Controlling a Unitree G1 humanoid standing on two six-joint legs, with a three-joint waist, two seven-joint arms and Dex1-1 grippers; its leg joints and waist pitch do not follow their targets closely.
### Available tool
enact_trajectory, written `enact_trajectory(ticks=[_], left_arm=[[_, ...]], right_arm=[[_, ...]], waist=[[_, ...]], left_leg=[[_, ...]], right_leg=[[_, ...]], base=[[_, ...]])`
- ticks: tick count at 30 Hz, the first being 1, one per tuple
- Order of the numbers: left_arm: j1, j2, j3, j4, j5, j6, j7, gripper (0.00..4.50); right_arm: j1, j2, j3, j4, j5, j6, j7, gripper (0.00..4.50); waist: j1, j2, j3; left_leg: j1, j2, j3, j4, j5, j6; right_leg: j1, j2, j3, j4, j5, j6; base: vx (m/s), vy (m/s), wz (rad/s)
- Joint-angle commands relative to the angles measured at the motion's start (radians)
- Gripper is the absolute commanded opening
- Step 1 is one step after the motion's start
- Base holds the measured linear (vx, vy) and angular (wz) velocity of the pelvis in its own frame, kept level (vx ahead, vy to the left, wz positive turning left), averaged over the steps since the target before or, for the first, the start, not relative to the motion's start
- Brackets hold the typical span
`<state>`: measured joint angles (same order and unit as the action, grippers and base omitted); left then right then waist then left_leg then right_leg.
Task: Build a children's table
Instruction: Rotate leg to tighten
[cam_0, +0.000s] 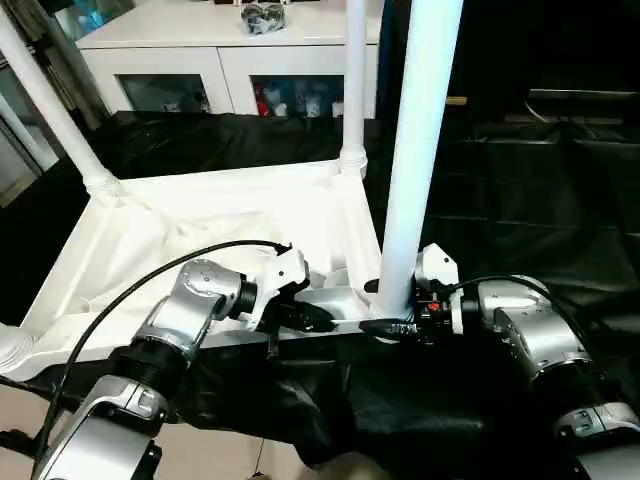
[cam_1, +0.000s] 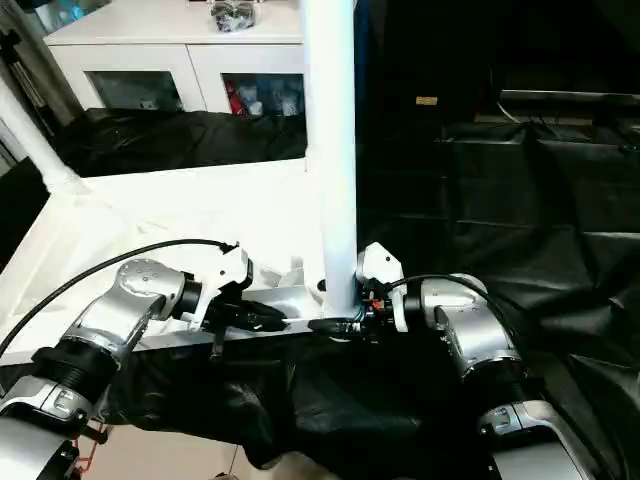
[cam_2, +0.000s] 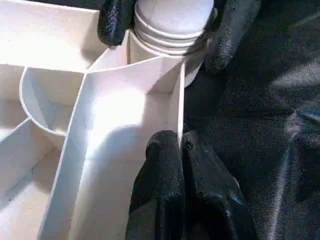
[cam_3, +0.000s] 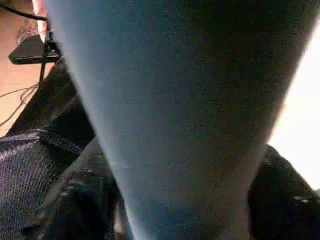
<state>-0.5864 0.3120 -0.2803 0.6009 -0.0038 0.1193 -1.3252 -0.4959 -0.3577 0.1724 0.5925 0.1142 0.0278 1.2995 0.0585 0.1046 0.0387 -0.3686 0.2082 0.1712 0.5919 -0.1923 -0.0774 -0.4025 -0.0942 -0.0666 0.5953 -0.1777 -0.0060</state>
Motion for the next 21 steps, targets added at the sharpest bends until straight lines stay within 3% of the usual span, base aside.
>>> enact_trajectory(ticks=[1,5,11,14,15,17,20,21], left_arm=[[-0.014,-0.025,-0.002,-0.052,-0.03,-0.011,0.013,0.0],[-0.014,-0.027,-0.003,-0.049,-0.031,-0.008,0.017,0.0],[-0.016,-0.052,0.012,-0.048,-0.042,0.016,0.042,0.0],[-0.037,-0.088,0.03,-0.02,-0.031,0.027,0.128,0.0],[-0.055,-0.111,0.04,0.002,-0.022,0.033,0.181,0.0],[-0.085,-0.151,0.049,0.041,0.001,0.05,0.279,0.0],[-0.117,-0.214,0.067,0.081,0.02,0.064,0.413,0.0],[-0.117,-0.214,0.067,0.081,0.02,0.064,0.413,0.0]], right_arm=[[0.025,0.035,0.08,-0.023,-0.008,0.023,0.05,3.02],[0.037,0.036,0.078,-0.026,-0.005,0.027,0.045,2.75],[0.065,0.068,0.065,-0.042,-0.004,0.062,-0.027,2.7],[0.054,0.134,0.028,0.01,-0.032,0.042,-0.204,2.69],[0.034,0.172,0.001,0.057,-0.043,0.047,-0.312,2.65],[-0.002,0.23,-0.035,0.137,-0.058,0.074,-0.475,2.65],[-0.062,0.301,-0.086,0.237,-0.063,0.105,-0.703,2.64],[-0.062,0.301,-0.086,0.237,-0.063,0.105,-0.703,2.64]], waist=[[-0.002,-0.021,-0.064],[-0.002,-0.019,-0.063],[0.0,-0.018,-0.062],[-0.005,-0.017,-0.06],[-0.012,-0.019,-0.053],[-0.022,-0.019,-0.052],[-0.037,-0.018,-0.047],[-0.037,-0.019,-0.051]], left_leg=[[0.002,0.013,0.004,-0.064,-0.158,0.11],[0.003,0.014,0.005,-0.065,-0.164,0.11],[0.004,0.014,0.004,-0.067,-0.175,0.102],[0.003,0.012,0.003,-0.07,-0.186,0.084],[0.003,0.01,0.003,-0.075,-0.214,0.064],[0.009,0.006,0.001,-0.078,-0.254,0.035],[0.005,0.003,-0.002,-0.08,-0.27,0.025],[0.007,0.001,-0.003,-0.078,-0.268,0.024]], right_leg=[[0.056,-0.038,0.027,-0.061,-0.153,-0.259],[0.056,-0.038,0.026,-0.062,-0.156,-0.26],[0.055,-0.038,0.026,-0.064,-0.177,-0.252],[0.055,-0.04,0.026,-0.067,-0.208,-0.243],[0.05,-0.04,0.026,-0.073,-0.27,-0.23],[0.049,-0.041,0.025,-0.082,-0.362,-0.203],[0.047,-0.041,0.025,-0.088,-0.41,-0.179],[0.048,-0.041,0.024,-0.09,-0.414,-0.171]], base=[[0.0,0.0,0.0],[0.0,0.0,0.0],[0.0,0.0,0.0],[0.0,0.0,0.0],[0.0,0.0,0.0],[0.0,0.0,0.0],[0.0,0.0,0.0],[0.0,0.0,0.0]])
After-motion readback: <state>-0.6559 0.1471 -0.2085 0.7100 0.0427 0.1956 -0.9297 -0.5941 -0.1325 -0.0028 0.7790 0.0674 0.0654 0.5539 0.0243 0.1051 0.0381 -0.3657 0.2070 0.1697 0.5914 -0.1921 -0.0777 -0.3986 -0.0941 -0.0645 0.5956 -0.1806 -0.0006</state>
